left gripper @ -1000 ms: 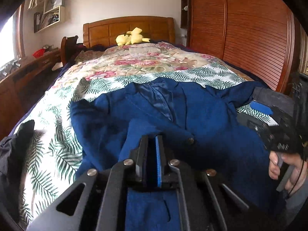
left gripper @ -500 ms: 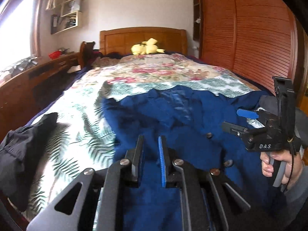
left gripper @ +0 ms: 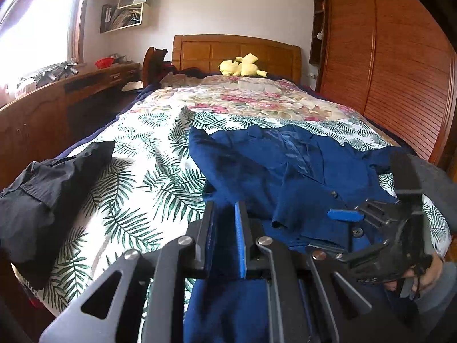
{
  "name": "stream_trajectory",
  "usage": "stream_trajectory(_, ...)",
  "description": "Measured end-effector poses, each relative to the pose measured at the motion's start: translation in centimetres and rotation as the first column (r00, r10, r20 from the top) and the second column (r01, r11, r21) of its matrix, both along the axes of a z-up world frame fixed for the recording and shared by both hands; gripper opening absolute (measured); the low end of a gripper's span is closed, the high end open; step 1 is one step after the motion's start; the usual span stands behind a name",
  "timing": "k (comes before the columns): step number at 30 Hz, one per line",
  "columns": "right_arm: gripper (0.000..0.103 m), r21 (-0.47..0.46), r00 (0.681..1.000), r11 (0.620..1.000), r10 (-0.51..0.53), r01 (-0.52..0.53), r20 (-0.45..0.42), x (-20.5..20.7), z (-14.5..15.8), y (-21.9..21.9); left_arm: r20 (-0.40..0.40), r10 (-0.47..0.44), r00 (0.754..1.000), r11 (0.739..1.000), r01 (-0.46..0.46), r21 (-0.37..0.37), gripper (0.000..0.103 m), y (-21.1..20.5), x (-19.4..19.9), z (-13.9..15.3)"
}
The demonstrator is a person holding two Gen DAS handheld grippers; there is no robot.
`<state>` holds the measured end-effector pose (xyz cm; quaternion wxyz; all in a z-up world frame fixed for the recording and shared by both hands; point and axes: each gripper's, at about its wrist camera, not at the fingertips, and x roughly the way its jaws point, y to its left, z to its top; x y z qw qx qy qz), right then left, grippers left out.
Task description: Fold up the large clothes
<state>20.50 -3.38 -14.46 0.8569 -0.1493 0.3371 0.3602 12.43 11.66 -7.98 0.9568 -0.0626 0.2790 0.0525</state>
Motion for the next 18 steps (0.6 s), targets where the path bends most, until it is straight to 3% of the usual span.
stream_trajectory(10,0.072,-0.082,1.0,0.997,-0.018,0.016,-0.023,0.3,-1.8,0.2,0.003,-0.01,1.0,1.0,0.01,0.01,0.01,-0.5,0.0,0.0)
stream_trajectory(13,0.063,-0.078,0.999,0.997,-0.016,0.014,-0.031,0.4,-1.7,-0.1,-0.001,-0.017,1.0,1.0,0.017,0.012,0.01,-0.7,0.0,-0.1)
stream_trajectory(15,0.042,-0.078,0.999,0.997,-0.022,0.019,-0.031,0.5,-1.7,-0.3,-0.004,-0.022,1.0,1.0,0.022,0.009,0.01,-0.9,0.1,-0.2)
stream_trajectory(16,0.038,-0.079,0.999,0.997,-0.024,0.022,-0.031,0.5,-1.7,-0.5,-0.006,-0.025,1.0,1.0,0.025,0.008,0.01,-1.0,0.1,-0.2)
stream_trajectory(18,0.016,-0.07,0.999,0.997,-0.02,0.018,-0.028,0.4,-1.5,-0.8,-0.005,-0.029,1.0,1.0,0.029,0.01,0.01,-1.2,0.3,-0.2)
